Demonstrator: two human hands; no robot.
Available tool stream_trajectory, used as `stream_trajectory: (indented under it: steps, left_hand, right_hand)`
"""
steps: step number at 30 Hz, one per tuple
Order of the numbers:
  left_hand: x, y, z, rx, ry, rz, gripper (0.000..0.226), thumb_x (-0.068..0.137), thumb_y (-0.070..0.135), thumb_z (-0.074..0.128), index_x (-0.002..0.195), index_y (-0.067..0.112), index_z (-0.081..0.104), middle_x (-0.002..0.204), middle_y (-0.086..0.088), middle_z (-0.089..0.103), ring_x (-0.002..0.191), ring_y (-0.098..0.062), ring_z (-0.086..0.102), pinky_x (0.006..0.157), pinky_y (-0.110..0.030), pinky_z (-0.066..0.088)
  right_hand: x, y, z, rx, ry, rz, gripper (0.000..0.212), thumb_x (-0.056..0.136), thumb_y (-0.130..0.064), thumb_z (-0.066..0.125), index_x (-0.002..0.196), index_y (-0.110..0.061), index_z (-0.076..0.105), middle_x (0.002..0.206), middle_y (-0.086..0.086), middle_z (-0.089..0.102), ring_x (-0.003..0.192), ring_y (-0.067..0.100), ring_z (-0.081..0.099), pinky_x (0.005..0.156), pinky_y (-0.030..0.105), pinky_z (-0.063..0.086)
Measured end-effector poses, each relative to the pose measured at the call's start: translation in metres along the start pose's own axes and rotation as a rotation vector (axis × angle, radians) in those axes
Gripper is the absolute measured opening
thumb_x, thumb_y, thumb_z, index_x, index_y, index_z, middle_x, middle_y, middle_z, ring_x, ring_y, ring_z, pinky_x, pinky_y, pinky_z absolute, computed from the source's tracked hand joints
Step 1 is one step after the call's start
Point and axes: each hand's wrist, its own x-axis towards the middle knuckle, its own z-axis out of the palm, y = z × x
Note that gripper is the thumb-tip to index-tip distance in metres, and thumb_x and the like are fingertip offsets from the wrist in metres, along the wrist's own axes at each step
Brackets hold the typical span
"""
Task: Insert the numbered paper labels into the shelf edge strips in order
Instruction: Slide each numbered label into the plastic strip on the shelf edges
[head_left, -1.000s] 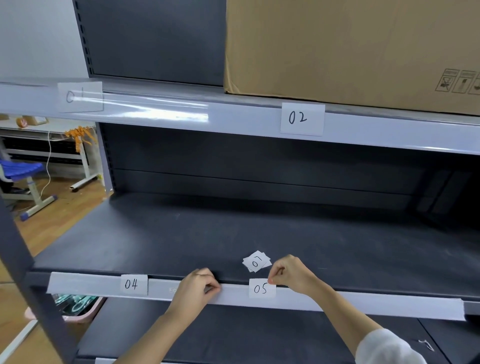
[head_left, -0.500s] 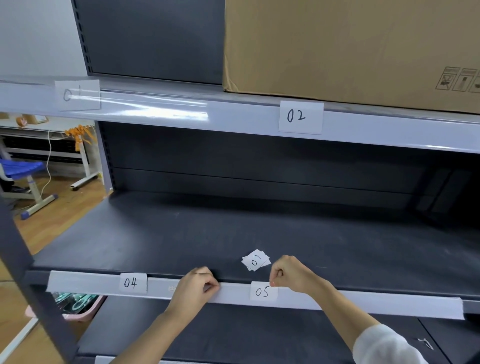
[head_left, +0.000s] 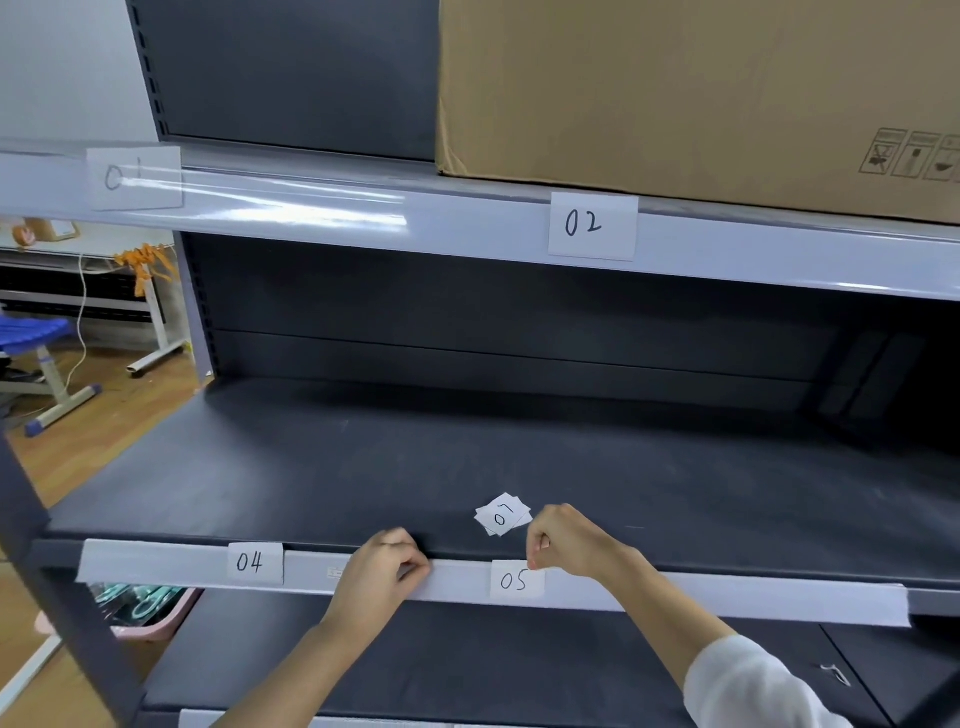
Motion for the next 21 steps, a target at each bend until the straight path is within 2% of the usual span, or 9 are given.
stream_trajectory:
  steps: [3,5,8,13,15,17,19,21]
  left_hand:
    - [-0.0013,-0.0006,0.0005,0.006,0.010,-0.004,0.008,0.077,0.004,0.066,0.074,0.009,0.073,0.077,0.004,0.060,0.075,-0.008,0.054,0.074,-0.005,0.036]
    - [-0.0011,-0.0012,0.0003,0.008,0.009,0.002,0.008,0.077,0.005,0.066,0.074,0.010,0.073,0.076,0.009,0.056,0.073,-0.007,0.054,0.073,-0.006,0.037]
    - [-0.0005,-0.0019,-0.0001,0.011,0.001,0.006,0.009,0.077,0.005,0.066,0.073,0.010,0.072,0.076,0.010,0.055,0.076,-0.010,0.053,0.071,-0.003,0.037]
    - [0.0007,-0.0039,0.0023,0.014,0.004,0.015,0.008,0.075,0.003,0.068,0.071,0.008,0.072,0.074,0.006,0.056,0.087,-0.008,0.047,0.070,-0.001,0.036]
    - [0.0014,-0.0035,0.0022,0.017,-0.001,0.004,0.008,0.076,0.004,0.067,0.071,0.008,0.072,0.074,0.007,0.055,0.082,-0.010,0.050,0.069,-0.002,0.037]
    - [0.0032,-0.0033,0.0015,0.025,-0.012,-0.001,0.008,0.076,0.005,0.067,0.071,0.008,0.071,0.075,0.006,0.056,0.071,-0.009,0.055,0.066,-0.007,0.039]
    - [0.0052,-0.0033,0.0004,0.031,-0.034,-0.006,0.009,0.077,0.006,0.066,0.070,0.008,0.071,0.074,0.008,0.055,0.070,-0.007,0.056,0.063,-0.012,0.040]
    - [0.0074,-0.0039,-0.0006,0.019,-0.057,-0.017,0.010,0.077,0.006,0.065,0.069,0.010,0.070,0.071,0.015,0.052,0.066,0.002,0.053,0.061,-0.011,0.039]
  right_hand:
    - [0.0001,0.0007,-0.0004,0.011,0.002,-0.004,0.018,0.079,0.004,0.052,0.083,0.015,0.066,0.055,-0.016,0.049,0.050,0.002,0.045,0.049,0.015,0.034]
    - [0.0002,0.0012,-0.0001,0.021,0.004,-0.008,0.018,0.078,0.003,0.053,0.083,0.014,0.067,0.054,-0.016,0.050,0.050,0.002,0.045,0.049,0.016,0.035]
    - [0.0011,0.0020,-0.0004,0.032,-0.001,-0.007,0.016,0.079,0.001,0.056,0.083,0.011,0.069,0.056,-0.017,0.051,0.051,0.001,0.047,0.048,0.013,0.035]
    - [0.0017,0.0046,0.0002,0.065,-0.004,-0.010,0.016,0.079,0.001,0.057,0.083,0.011,0.069,0.059,-0.015,0.055,0.057,0.003,0.051,0.052,0.014,0.038]
    - [0.0015,0.0050,0.0006,0.080,-0.004,-0.010,0.016,0.079,0.000,0.058,0.084,0.009,0.070,0.065,-0.008,0.062,0.060,0.005,0.052,0.054,0.015,0.039]
    - [0.0005,0.0046,-0.0004,0.086,-0.014,-0.010,0.015,0.080,-0.001,0.058,0.084,0.007,0.070,0.071,-0.002,0.067,0.058,-0.001,0.051,0.055,0.013,0.040]
    - [0.0013,0.0061,-0.0018,0.101,-0.026,0.005,0.015,0.079,-0.003,0.059,0.078,0.000,0.073,0.064,-0.012,0.062,0.055,-0.004,0.052,0.055,0.010,0.040]
    - [0.0022,0.0079,-0.0037,0.133,-0.034,0.032,0.023,0.078,-0.005,0.061,0.061,-0.018,0.069,0.056,-0.017,0.057,0.051,-0.005,0.053,0.054,0.009,0.039]
